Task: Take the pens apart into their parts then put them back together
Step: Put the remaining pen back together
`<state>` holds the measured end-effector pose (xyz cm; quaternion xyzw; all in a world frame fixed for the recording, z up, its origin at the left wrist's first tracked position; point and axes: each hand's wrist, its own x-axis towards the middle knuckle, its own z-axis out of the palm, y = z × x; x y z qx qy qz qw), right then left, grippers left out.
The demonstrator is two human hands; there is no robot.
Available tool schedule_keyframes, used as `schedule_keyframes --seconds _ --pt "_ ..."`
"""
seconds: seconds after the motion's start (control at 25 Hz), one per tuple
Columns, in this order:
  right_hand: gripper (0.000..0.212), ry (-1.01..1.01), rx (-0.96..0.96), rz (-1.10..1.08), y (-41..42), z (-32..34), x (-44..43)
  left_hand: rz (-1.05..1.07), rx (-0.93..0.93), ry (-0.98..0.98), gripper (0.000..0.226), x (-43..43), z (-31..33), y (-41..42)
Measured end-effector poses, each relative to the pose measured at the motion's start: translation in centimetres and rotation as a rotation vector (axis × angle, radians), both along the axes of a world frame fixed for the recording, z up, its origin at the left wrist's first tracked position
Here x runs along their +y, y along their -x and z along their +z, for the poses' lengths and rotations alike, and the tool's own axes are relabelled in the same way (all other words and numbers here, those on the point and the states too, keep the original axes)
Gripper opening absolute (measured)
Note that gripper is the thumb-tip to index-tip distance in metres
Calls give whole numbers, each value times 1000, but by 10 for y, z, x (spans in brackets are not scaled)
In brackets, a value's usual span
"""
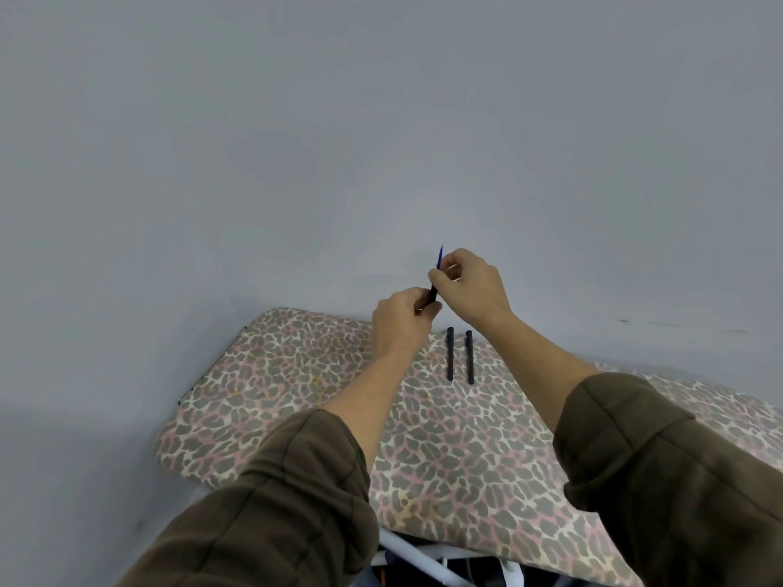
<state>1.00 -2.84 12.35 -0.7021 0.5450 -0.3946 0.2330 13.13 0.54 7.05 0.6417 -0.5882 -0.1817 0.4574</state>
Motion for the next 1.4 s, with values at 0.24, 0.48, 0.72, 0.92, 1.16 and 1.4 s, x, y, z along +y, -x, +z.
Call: schedule_keyframes --seconds 0.24,0.48,0.72,0.92,1.16,1.4 --pt "15 14 18 -13 34 4 6 -42 20 13 11 -1 -2 29" --pt "24 -64 16 -252 105 7 19 -112 60 54 8 -3 -3 84" --pt "19 -459 338 -386 197 -23 32 -228 97 30 17 2 -14 150" --pt "14 -583 629 -343 218 -61 40 -281 71 3 18 7 -23 173" --pt "4 -710 800 -271 215 -91 42 -268 56 -32 20 5 -29 174" --pt "32 -787 907 -224 209 -107 42 -263 74 -36 21 -1 -35 171"
